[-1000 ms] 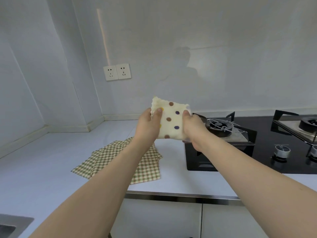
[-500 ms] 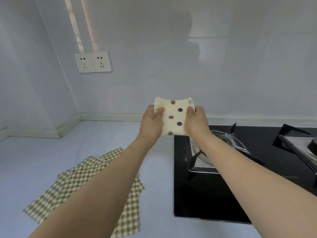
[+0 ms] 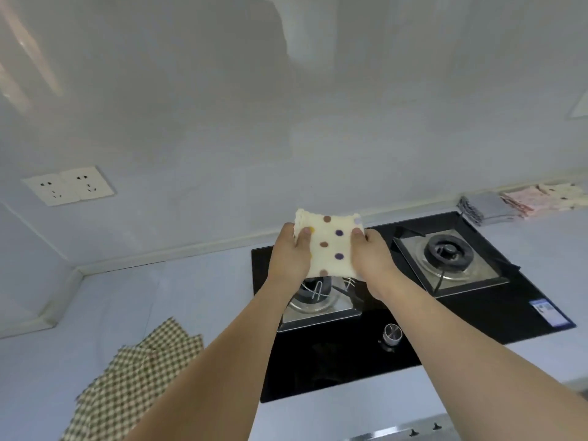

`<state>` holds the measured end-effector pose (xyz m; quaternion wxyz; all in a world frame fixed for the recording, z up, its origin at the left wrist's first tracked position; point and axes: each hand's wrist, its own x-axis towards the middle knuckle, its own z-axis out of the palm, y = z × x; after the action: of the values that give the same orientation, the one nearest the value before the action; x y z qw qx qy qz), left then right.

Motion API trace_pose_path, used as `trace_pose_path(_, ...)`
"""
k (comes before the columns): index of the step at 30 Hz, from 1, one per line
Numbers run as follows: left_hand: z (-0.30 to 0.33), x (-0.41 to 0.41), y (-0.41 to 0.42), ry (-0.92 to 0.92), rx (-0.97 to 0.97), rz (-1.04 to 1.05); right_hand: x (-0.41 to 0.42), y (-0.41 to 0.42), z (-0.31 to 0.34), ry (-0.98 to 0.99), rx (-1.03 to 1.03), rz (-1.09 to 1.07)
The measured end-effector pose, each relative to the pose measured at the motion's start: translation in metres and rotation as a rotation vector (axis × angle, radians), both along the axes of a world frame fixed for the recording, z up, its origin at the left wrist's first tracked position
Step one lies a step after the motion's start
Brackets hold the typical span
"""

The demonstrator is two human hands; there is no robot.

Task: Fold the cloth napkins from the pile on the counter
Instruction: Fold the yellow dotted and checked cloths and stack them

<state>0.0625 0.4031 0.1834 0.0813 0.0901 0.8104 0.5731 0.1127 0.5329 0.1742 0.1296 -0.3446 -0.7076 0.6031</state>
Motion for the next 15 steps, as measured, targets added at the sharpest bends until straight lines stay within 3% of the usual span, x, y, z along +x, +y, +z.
trace_pose_path(11, -0.005, 0.064, 0.233, -0.334, 0.08, -0.119, 0.092, 0.239, 0.004, -0.083, 0.029, -0.064)
trace_pose_path(13, -0.002, 0.076, 0.273, -0.359, 0.077, -0.158, 0.107, 0.282, 0.012, -0.089, -0.031, -0.07)
trace_pose_path(15, -0.001, 0.083, 0.307, -0.35, 0.057, -0.198, 0.116, 0.321, 0.017, -0.083, -0.215, -0.08)
